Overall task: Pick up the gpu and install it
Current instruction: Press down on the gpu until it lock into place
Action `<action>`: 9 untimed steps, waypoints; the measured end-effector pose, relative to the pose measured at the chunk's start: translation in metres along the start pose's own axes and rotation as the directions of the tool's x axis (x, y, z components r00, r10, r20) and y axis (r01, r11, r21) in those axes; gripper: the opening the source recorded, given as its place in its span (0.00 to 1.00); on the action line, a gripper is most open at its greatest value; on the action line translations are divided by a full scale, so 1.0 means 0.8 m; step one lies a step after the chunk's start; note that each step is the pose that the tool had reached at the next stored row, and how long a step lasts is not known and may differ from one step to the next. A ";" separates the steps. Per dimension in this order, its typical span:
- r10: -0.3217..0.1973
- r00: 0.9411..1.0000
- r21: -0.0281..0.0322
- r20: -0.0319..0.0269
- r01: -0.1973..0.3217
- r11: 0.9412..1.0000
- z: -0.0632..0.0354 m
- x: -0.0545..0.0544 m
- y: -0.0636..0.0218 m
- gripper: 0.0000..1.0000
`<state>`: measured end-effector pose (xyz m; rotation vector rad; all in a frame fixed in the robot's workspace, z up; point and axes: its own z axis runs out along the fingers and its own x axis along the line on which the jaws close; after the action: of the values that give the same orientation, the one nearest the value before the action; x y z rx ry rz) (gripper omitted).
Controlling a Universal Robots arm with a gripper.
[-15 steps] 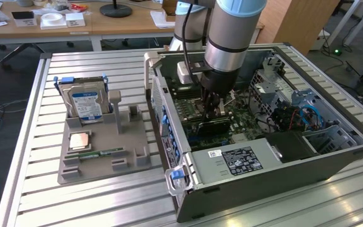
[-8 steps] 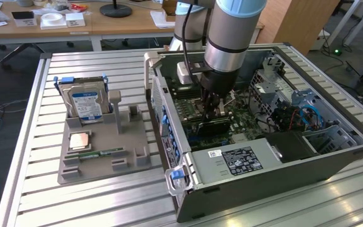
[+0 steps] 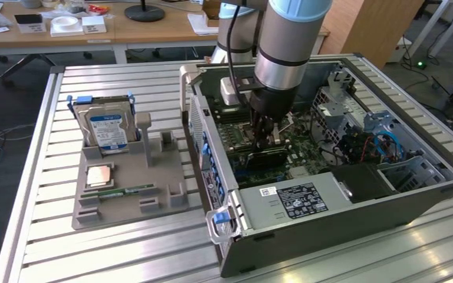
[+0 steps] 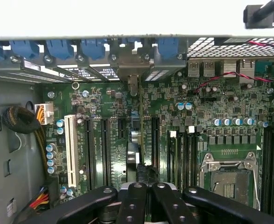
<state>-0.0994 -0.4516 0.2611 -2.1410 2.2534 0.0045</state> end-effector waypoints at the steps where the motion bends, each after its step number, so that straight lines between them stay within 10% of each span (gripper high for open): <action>1: 0.000 1.000 0.000 0.000 0.000 1.000 0.000 0.000 0.000 0.11; 9: 0.000 1.000 0.000 0.000 0.000 1.000 0.001 0.000 0.001 0.11</action>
<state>-0.1005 -0.4516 0.2607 -2.1409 2.2533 0.0045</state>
